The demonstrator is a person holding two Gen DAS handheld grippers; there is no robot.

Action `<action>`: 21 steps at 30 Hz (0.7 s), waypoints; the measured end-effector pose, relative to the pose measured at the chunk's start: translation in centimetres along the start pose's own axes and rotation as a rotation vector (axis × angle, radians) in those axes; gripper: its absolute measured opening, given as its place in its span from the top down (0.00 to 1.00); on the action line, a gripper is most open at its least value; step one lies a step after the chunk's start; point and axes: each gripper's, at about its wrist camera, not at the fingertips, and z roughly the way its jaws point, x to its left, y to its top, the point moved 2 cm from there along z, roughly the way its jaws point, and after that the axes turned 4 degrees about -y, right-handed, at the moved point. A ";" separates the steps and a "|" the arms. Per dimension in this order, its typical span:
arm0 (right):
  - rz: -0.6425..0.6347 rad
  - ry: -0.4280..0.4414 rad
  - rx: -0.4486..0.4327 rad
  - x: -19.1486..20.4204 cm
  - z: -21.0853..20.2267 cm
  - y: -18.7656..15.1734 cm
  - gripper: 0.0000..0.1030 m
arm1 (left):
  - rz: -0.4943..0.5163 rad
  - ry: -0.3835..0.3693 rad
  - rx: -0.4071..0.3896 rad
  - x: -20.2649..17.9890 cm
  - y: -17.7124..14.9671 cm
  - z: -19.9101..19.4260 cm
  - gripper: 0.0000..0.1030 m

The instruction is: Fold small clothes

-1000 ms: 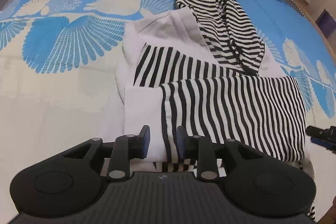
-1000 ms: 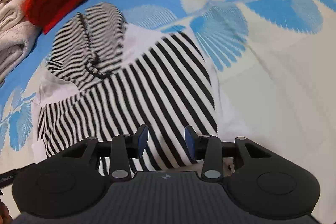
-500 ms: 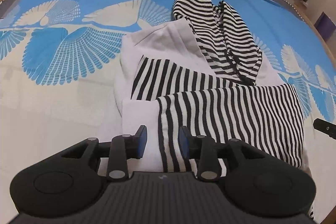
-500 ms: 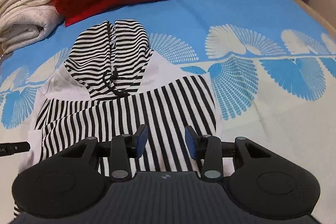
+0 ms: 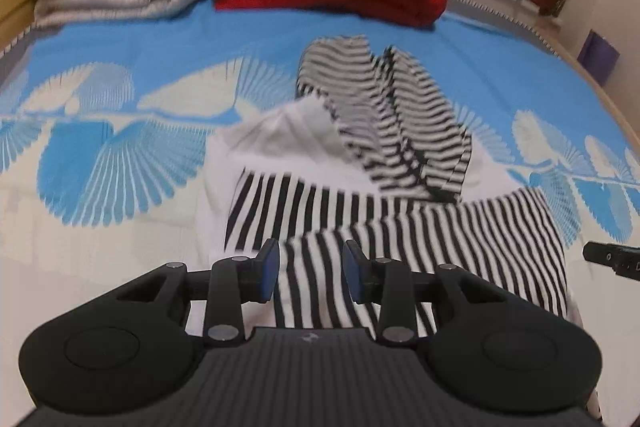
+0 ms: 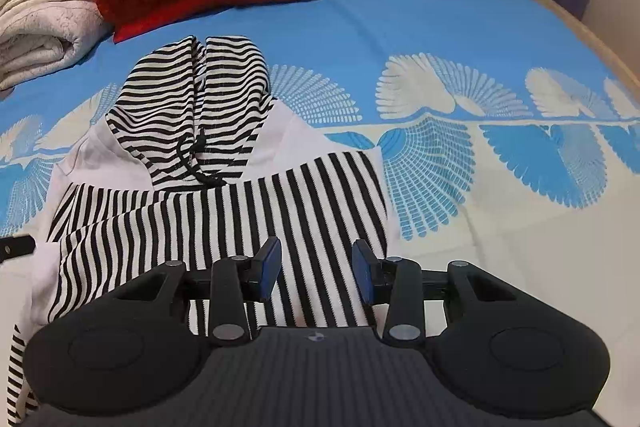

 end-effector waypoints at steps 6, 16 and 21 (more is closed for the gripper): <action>-0.004 -0.005 0.002 -0.3 -0.2 0.0 0.60 | 0.007 -0.023 -0.083 -0.3 0.7 -1.0 0.63; 0.001 0.015 -0.004 -0.1 -1.0 0.5 0.60 | 0.123 0.024 -0.236 -0.6 1.1 -2.9 0.49; -0.013 0.022 -0.018 -0.1 -1.4 0.7 0.60 | 0.116 0.028 -0.265 -0.3 1.5 -3.0 0.45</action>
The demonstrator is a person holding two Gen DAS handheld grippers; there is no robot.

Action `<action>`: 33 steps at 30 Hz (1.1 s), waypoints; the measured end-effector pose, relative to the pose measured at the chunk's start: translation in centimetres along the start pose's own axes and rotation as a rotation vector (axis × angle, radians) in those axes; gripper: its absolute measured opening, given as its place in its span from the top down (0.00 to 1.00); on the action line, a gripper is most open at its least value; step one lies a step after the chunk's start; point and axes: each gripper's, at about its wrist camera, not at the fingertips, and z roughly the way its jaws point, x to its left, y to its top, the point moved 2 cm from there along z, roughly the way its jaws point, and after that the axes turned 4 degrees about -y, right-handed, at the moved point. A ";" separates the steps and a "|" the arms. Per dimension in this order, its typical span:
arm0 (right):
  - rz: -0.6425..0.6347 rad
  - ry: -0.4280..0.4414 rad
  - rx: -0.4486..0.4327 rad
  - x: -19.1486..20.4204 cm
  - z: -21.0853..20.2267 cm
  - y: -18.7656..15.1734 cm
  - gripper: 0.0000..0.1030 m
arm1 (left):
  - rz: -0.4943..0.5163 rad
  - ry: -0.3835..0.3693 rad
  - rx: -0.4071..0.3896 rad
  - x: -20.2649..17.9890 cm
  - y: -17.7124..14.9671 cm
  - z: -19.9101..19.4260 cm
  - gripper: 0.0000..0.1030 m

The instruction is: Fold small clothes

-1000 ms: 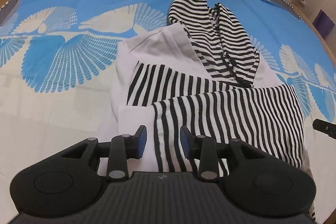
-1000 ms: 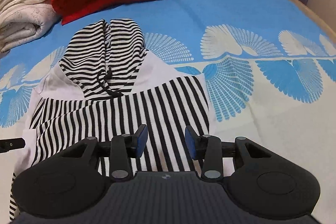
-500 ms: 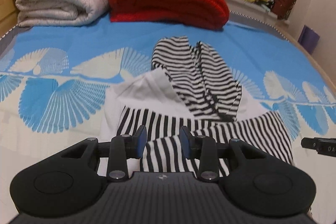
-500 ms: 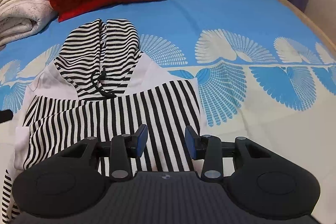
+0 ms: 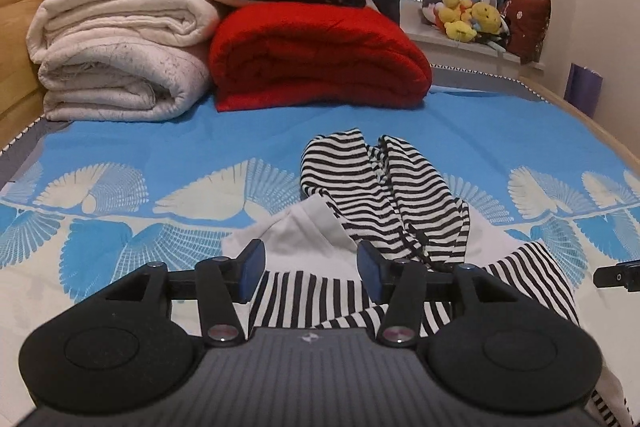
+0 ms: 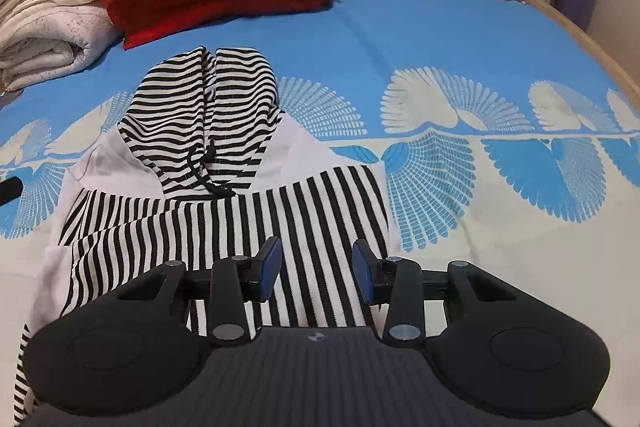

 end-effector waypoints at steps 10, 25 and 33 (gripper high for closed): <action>0.048 0.002 -0.006 -1.4 0.0 1.2 0.60 | -0.051 0.036 0.084 2.5 3.0 5.0 0.73; 0.093 0.004 -0.021 -3.1 0.8 2.5 0.82 | -0.200 -0.060 0.177 2.9 11.1 24.1 0.79; 0.119 -0.010 0.026 -4.2 2.7 2.4 0.82 | -0.328 0.009 0.166 3.4 14.0 32.4 0.57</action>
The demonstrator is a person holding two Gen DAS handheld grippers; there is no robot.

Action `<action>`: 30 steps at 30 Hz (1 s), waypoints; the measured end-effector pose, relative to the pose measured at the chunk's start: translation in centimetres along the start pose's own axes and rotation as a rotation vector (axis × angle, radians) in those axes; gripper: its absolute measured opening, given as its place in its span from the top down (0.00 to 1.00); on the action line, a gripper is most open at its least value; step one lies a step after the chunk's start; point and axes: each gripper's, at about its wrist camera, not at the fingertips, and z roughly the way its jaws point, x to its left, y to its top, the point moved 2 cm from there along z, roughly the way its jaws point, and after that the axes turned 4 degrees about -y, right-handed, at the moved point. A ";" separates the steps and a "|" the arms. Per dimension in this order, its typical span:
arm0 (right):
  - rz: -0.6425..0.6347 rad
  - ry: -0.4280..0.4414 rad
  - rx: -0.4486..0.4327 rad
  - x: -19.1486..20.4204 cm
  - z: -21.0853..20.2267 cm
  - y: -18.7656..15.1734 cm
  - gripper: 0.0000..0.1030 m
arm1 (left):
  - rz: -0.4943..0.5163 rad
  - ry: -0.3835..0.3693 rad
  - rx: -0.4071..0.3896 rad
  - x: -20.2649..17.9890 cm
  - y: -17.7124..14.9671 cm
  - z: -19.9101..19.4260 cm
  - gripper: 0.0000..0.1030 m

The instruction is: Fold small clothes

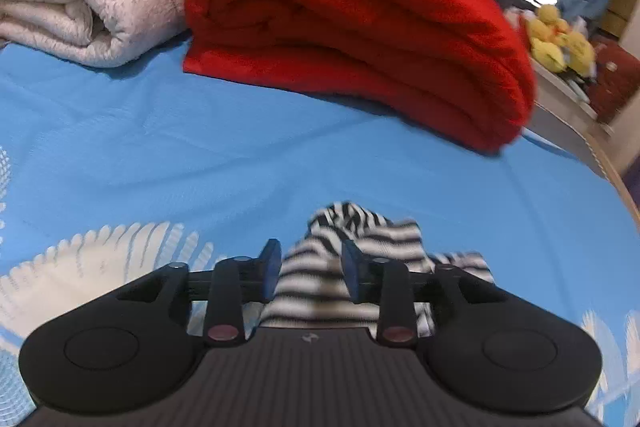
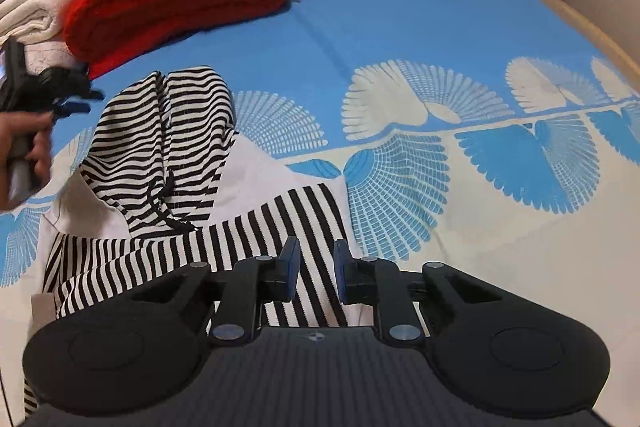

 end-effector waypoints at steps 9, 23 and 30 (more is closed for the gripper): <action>0.011 0.003 -0.010 -0.8 0.2 1.0 0.82 | 0.016 0.028 0.086 -1.2 -0.1 5.0 0.74; 0.113 0.033 -0.048 -3.0 -1.5 2.4 0.82 | 0.758 -0.461 -0.039 -5.7 -15.9 -23.1 0.99; 0.194 0.072 -0.074 -3.8 -3.2 1.8 0.81 | 0.753 -0.442 0.319 0.3 -27.0 -33.8 0.90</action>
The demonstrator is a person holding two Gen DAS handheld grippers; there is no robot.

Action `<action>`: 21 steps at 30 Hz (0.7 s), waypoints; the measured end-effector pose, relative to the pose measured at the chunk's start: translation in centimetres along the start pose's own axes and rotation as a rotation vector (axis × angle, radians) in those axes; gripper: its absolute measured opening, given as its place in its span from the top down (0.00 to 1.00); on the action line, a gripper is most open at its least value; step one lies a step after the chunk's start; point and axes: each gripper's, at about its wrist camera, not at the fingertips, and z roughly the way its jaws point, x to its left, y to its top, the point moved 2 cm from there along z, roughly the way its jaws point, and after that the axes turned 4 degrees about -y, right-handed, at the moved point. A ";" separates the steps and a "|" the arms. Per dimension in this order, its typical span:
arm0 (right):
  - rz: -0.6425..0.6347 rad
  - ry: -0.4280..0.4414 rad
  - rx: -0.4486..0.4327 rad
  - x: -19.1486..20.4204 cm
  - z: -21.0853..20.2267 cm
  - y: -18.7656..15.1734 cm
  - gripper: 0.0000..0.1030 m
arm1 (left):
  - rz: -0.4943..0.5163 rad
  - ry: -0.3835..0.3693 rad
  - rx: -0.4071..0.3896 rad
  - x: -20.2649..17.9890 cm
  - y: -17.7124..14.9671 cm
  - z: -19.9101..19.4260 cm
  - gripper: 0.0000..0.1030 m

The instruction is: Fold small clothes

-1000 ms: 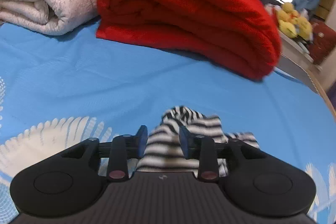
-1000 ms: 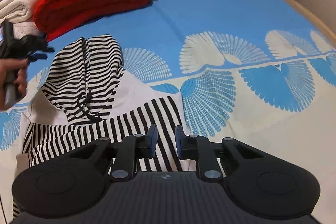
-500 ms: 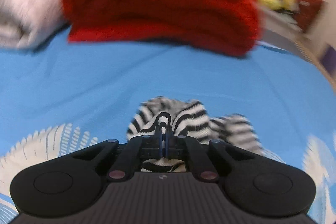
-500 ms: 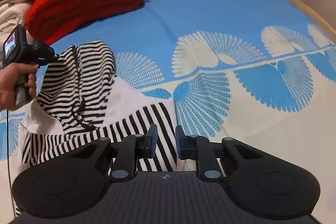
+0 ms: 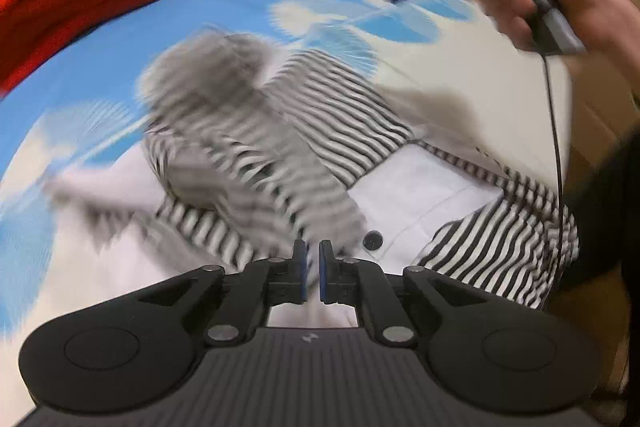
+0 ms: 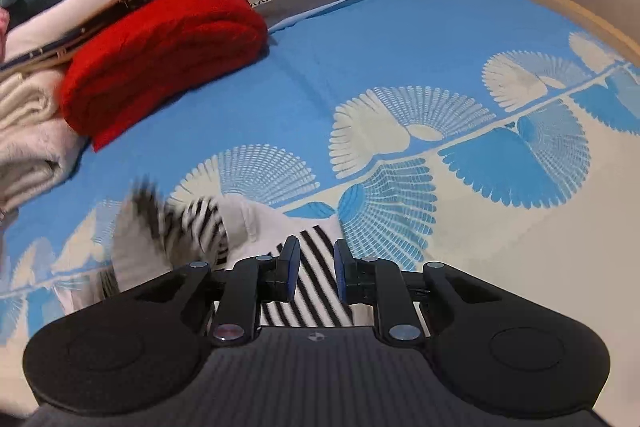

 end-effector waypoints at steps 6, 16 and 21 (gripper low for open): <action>-0.020 0.108 0.046 1.8 -0.5 -1.9 0.72 | -0.553 0.114 -0.230 5.9 -0.5 -1.5 0.75; -0.037 0.184 0.169 6.7 1.9 -4.4 0.71 | -0.862 0.233 -0.106 13.6 -1.0 5.4 0.51; -0.026 0.189 0.157 7.0 2.1 -3.5 0.71 | -0.883 0.248 -0.091 15.2 -0.9 7.9 0.50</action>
